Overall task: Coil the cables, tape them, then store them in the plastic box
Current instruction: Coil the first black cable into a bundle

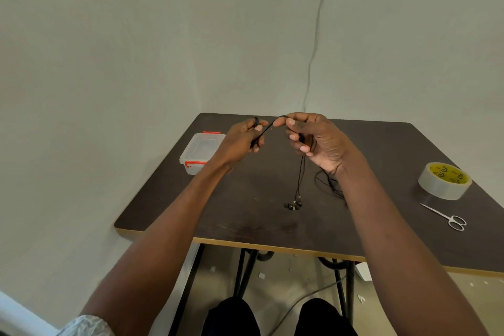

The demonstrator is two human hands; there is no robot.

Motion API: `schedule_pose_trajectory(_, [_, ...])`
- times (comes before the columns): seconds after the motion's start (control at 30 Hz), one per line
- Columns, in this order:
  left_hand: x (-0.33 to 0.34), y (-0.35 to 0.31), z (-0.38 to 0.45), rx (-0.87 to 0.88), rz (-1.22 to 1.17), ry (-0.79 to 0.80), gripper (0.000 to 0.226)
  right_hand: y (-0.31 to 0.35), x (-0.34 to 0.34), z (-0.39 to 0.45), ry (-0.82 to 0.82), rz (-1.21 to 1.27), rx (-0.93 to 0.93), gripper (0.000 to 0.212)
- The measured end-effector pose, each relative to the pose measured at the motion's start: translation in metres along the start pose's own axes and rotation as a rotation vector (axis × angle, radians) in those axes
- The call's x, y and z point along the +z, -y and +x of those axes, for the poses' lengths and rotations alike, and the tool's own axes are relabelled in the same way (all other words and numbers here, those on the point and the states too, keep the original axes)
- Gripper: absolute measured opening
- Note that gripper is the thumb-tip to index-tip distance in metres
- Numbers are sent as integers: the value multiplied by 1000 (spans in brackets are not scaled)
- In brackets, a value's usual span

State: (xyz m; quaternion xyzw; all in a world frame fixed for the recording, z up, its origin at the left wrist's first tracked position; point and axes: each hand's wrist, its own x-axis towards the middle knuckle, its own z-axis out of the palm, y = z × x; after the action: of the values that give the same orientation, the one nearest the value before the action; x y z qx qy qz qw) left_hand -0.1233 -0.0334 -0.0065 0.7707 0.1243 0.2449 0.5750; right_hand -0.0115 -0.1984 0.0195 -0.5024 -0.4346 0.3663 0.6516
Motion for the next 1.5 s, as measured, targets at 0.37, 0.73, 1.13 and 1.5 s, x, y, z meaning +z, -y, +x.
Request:
schedule_pose_trajectory(0.37, [1,1,1,9,-40,6,23,2,-5,6,-19,6,-39,25])
schedule_pose_trajectory(0.73, [2,-3,-4,-2,-5,40,35,8,-9,19,-170,-118,-50,17])
schedule_pose_trajectory(1.13, [4,-9,-4,-21,-51,140,34,-2,-8,33,-377,-329,-104,20])
schedule_pose_trajectory(1.5, [4,-19,-1,12,-648,292,21,-24,-6,30,-354,-353,-7,23])
